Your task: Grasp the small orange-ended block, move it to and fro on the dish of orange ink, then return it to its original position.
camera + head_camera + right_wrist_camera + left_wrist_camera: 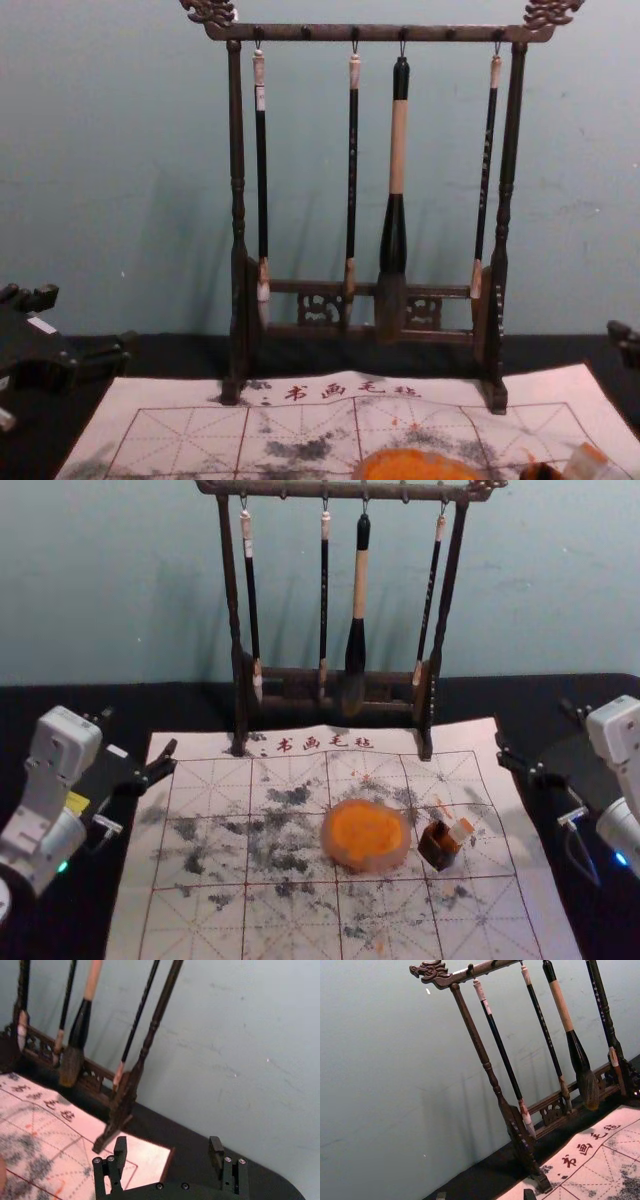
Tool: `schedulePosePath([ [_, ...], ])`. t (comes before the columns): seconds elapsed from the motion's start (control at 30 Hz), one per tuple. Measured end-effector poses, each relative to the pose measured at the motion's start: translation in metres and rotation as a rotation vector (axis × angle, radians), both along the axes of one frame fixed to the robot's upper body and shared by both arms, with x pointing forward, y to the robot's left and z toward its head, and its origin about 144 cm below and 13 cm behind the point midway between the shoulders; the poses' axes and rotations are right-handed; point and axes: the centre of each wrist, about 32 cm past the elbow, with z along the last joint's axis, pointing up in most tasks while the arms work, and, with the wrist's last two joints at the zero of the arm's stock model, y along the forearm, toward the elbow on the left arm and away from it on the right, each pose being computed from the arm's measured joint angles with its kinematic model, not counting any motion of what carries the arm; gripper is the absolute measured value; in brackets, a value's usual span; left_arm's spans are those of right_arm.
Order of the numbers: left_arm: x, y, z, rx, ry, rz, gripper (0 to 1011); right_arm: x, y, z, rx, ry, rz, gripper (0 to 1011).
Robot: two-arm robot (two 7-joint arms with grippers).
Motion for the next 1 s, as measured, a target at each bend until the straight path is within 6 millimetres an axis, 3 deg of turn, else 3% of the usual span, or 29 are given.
schedulePosePath([
  [0.37, 0.000, 0.000, 0.000, 0.000, 0.000, 0.000, 1002, -0.024, 0.001, 0.015, 0.104, 0.056, 0.118, 1002],
  [0.63, 0.000, 0.000, 0.000, 0.000, 0.000, 0.000, 1001, -0.052, 0.004, 0.008, 0.176, 0.171, 0.247, 1002],
  [1.0, 0.000, 0.000, 0.000, 0.000, 0.000, 0.000, 1001, -0.061, 0.005, 0.000, 0.208, 0.257, 0.306, 1002],
])
